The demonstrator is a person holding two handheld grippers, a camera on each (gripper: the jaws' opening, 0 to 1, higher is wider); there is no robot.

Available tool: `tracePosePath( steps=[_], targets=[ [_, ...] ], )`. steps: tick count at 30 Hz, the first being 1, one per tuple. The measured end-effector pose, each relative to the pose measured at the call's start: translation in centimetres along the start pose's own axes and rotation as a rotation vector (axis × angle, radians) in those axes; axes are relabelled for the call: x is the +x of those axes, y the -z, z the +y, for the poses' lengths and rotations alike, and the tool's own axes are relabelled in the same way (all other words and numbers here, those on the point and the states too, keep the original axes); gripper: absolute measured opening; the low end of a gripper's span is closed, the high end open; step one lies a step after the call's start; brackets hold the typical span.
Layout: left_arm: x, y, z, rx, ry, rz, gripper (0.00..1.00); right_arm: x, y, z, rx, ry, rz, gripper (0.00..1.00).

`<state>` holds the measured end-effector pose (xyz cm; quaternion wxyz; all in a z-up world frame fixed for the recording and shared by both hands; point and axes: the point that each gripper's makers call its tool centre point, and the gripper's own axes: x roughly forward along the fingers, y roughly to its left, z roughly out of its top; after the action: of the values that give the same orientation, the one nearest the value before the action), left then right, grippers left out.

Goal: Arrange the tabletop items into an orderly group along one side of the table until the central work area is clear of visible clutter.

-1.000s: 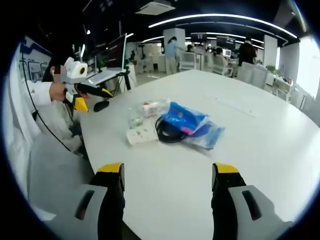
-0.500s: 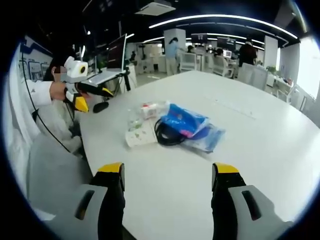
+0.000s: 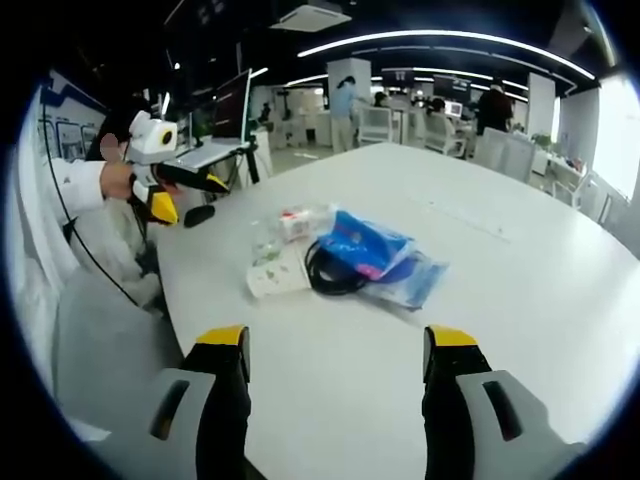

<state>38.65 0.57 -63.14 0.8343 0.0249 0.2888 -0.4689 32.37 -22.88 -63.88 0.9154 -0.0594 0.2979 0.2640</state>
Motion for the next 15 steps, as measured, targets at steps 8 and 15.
tracePosePath(
  steps=[8,15],
  targets=[
    [0.7,-1.0,0.0,0.018,0.013,-0.003,0.94,0.2,-0.4,-0.4,-0.005,0.003,-0.004,0.68],
    [1.2,-1.7,0.2,0.030,0.018,-0.010,0.93,0.7,-0.9,-0.7,-0.011,0.006,-0.008,0.67]
  ],
)
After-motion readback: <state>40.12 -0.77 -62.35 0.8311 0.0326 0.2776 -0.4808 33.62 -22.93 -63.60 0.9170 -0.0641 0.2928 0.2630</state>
